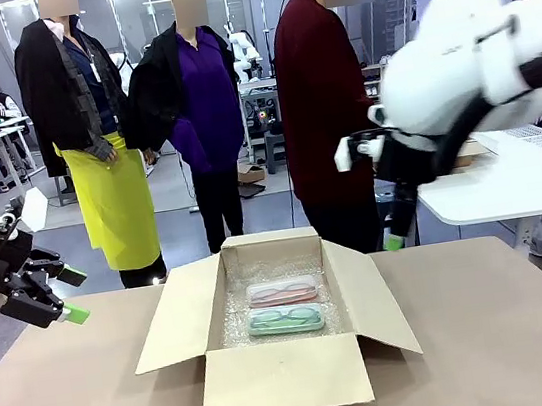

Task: Pack the glasses set securely to prepare it for shipping.
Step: Position the Package Box on the left side of the table.

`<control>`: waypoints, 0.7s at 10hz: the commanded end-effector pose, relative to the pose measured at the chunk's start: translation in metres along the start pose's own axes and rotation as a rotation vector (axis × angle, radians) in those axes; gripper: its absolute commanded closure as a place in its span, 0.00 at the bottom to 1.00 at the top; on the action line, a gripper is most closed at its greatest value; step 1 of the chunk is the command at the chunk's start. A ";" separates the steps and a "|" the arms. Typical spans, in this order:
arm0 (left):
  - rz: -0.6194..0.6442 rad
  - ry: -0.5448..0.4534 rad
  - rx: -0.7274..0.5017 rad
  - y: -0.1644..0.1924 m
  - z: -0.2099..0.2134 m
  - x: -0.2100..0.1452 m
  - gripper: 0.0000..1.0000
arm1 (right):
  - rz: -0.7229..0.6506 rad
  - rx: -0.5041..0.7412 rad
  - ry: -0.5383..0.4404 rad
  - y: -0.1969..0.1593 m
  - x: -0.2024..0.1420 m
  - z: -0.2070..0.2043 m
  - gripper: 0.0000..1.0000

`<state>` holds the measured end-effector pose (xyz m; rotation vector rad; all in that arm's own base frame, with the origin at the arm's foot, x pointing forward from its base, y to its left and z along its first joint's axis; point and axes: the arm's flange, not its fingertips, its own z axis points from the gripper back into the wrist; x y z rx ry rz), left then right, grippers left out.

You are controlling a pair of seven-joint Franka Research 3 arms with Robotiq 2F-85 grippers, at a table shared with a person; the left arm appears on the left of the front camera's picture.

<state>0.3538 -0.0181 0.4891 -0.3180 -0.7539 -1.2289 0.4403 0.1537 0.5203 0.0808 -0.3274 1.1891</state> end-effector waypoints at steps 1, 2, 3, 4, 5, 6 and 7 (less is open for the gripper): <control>-0.013 -0.028 -0.013 0.002 0.001 -0.001 0.00 | 0.020 0.042 -0.149 0.004 -0.056 0.013 0.00; -0.013 -0.028 -0.013 0.002 0.001 -0.001 0.00 | 0.014 0.069 -0.197 -0.001 -0.075 0.014 0.00; -0.013 -0.028 -0.013 0.002 0.001 -0.001 0.00 | -0.013 0.090 -0.222 -0.007 -0.091 0.014 0.00; -0.013 -0.028 -0.013 0.002 0.001 -0.001 0.00 | 0.002 0.101 -0.279 -0.008 -0.103 0.013 0.00; -0.013 -0.028 -0.013 0.002 0.001 -0.001 0.00 | -0.008 0.086 -0.274 -0.006 -0.113 0.009 0.00; -0.013 -0.028 -0.013 0.002 0.001 -0.001 0.00 | -0.023 0.068 -0.305 -0.001 -0.123 0.007 0.00; -0.013 -0.028 -0.013 0.002 0.001 -0.001 0.00 | -0.039 0.052 -0.334 0.001 -0.129 0.006 0.00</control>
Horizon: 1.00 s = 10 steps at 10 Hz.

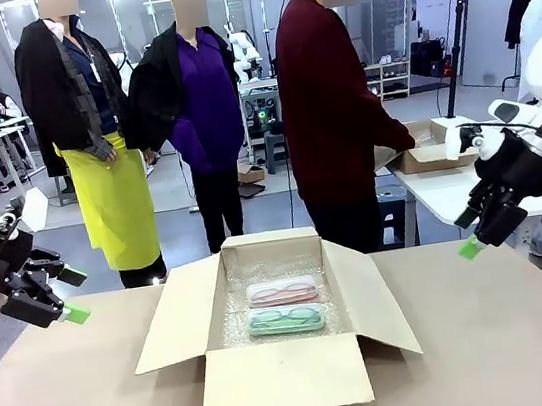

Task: Pack the glasses set securely to prepare it for shipping.
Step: Position the Package Box on the left side of the table.

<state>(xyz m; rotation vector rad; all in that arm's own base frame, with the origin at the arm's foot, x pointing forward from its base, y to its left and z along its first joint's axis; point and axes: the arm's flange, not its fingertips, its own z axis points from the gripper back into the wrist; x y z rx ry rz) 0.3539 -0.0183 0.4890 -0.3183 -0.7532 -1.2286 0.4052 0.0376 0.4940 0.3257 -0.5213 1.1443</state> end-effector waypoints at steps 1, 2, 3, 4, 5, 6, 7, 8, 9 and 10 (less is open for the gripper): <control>-0.013 -0.029 -0.012 0.002 0.001 -0.002 0.00 | 0.000 -0.028 -0.074 0.008 -0.010 -0.004 0.00; -0.013 -0.029 -0.012 0.002 0.001 -0.002 0.00 | 0.000 0.000 0.000 0.000 0.000 0.000 0.00; -0.013 -0.029 -0.012 0.002 0.001 -0.002 0.00 | 0.000 0.000 0.000 0.000 0.000 0.000 0.00; -0.013 -0.029 -0.012 0.002 0.001 -0.002 0.00 | 0.000 0.000 0.000 0.000 0.000 0.000 0.00; -0.013 -0.029 -0.012 0.002 0.001 -0.002 0.00 | 0.000 0.000 0.000 0.000 0.000 0.000 0.00; -0.013 -0.029 -0.012 0.002 0.001 -0.002 0.00 | 0.000 0.000 0.000 0.000 0.000 0.000 0.00; -0.013 -0.029 -0.012 0.002 0.001 -0.002 0.00 | 0.000 0.000 0.000 0.000 0.000 0.000 0.00; -0.013 -0.029 -0.012 0.002 0.001 -0.002 0.00 | 0.000 0.000 0.000 0.000 0.000 0.000 0.00; -0.013 -0.029 -0.012 0.002 0.001 -0.002 0.00 | 0.000 0.000 0.000 0.000 0.000 0.000 0.00; -0.013 -0.029 -0.012 0.002 0.001 -0.002 0.00 | 0.000 0.000 0.000 0.000 0.000 0.000 0.00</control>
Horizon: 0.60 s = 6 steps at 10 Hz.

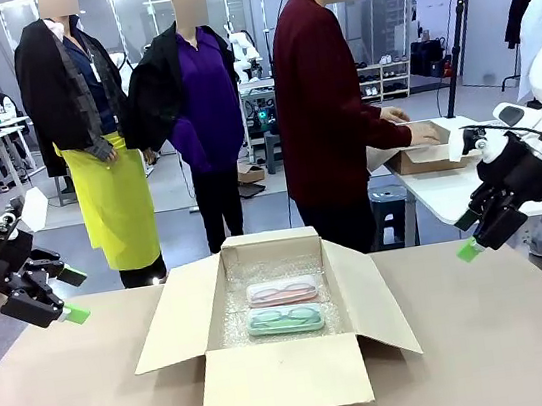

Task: Pack the glasses set securely to prepare it for shipping.
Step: Position the Package Box on the left side of the table.

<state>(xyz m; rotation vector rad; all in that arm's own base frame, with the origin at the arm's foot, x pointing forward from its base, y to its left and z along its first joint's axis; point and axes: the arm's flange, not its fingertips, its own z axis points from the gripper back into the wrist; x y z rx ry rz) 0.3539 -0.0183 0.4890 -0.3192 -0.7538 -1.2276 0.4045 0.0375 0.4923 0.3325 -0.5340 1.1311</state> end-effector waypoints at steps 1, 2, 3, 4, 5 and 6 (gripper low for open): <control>-0.014 -0.028 -0.012 0.001 0.001 -0.002 0.00 | 0.011 0.005 0.014 -0.001 0.001 0.001 0.00; -0.014 -0.028 -0.012 0.001 0.001 -0.002 0.00 | 0.011 0.005 0.014 -0.001 0.001 0.001 0.00; -0.014 -0.028 -0.012 0.001 0.001 -0.002 0.00 | 0.011 0.005 0.014 -0.001 0.001 0.001 0.00; -0.014 -0.028 -0.012 0.001 0.001 -0.002 0.00 | 0.011 0.005 0.014 -0.001 0.001 0.001 0.00; -0.014 -0.028 -0.012 0.001 0.001 -0.002 0.00 | 0.011 0.005 0.014 -0.001 0.001 0.001 0.00; 0.000 0.000 0.000 0.000 0.000 0.000 0.00 | 0.011 0.005 0.014 -0.001 0.001 0.001 0.00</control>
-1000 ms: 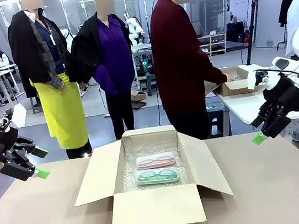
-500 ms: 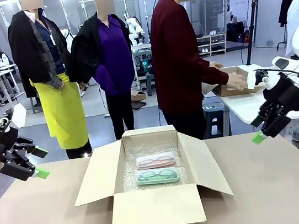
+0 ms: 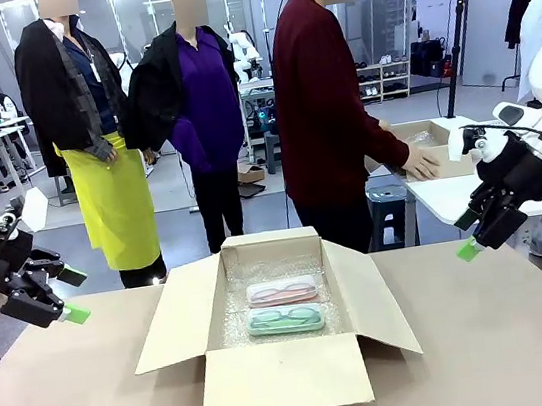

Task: Pack the glasses set securely to prepare it for shipping.
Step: Position the Package Box on the left side of the table.

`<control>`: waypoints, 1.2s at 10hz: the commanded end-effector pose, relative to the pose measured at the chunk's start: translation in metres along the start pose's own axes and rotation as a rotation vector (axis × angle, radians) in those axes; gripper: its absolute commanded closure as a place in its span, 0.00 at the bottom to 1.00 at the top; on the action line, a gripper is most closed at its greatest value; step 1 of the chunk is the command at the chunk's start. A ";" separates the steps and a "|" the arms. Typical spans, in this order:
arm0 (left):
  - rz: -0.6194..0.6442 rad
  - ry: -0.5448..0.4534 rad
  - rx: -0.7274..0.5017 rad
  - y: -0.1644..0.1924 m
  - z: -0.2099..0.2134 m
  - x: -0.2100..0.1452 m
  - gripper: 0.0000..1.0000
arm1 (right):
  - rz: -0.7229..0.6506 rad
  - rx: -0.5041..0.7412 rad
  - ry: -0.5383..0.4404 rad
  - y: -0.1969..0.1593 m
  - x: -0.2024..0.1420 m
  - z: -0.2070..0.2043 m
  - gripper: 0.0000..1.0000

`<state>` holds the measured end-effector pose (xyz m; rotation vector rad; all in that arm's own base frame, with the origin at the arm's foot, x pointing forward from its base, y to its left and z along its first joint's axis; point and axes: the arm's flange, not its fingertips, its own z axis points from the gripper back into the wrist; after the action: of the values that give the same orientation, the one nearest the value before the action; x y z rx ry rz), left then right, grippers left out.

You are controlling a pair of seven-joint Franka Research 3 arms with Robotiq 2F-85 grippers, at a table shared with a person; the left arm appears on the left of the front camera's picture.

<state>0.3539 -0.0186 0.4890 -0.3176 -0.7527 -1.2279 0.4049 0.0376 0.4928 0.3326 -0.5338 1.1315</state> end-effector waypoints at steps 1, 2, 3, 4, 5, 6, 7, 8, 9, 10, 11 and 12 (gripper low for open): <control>0.113 -0.022 -0.030 0.022 0.006 0.006 0.00 | 0.010 0.004 0.014 0.000 0.001 0.001 0.00; 0.210 -0.047 -0.027 0.042 0.012 0.008 0.00 | 0.010 0.004 0.014 0.000 0.001 0.001 0.00; 0.299 -0.054 -0.072 0.061 0.012 0.007 0.00 | 0.010 0.004 0.014 0.000 0.001 0.001 0.00; 0.431 -0.079 -0.100 0.094 0.005 0.002 0.00 | 0.010 0.004 0.014 0.000 0.001 0.001 0.00; 0.557 -0.092 -0.218 0.122 -0.006 -0.005 0.00 | 0.010 0.004 0.014 0.000 0.001 0.001 0.00; 0.662 -0.107 -0.267 0.147 -0.022 -0.015 0.00 | 0.010 0.004 0.014 0.000 0.001 0.001 0.00; 0.758 -0.129 -0.348 0.165 -0.036 -0.028 0.00 | 0.010 0.004 0.014 0.000 0.001 0.001 0.00; 0.853 -0.179 -0.376 0.178 -0.053 -0.042 0.00 | 0.010 0.004 0.014 0.000 0.001 0.001 0.00; 0.945 -0.199 -0.404 0.186 -0.068 -0.057 0.00 | 0.010 0.004 0.014 0.000 0.001 0.001 0.00; 1.021 -0.216 -0.430 0.192 -0.085 -0.071 0.00 | 0.010 0.004 0.014 0.000 0.001 0.001 0.00; 1.065 -0.213 -0.439 0.195 -0.097 -0.085 0.00 | 0.010 0.004 0.014 0.000 0.001 0.001 0.00; 1.117 -0.222 -0.470 0.195 -0.109 -0.096 0.00 | 0.010 0.004 0.014 0.000 0.001 0.001 0.00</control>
<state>0.5532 0.0520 0.3732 -1.0607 -0.3457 -0.3230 0.4055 0.0378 0.4925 0.3322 -0.5317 1.1318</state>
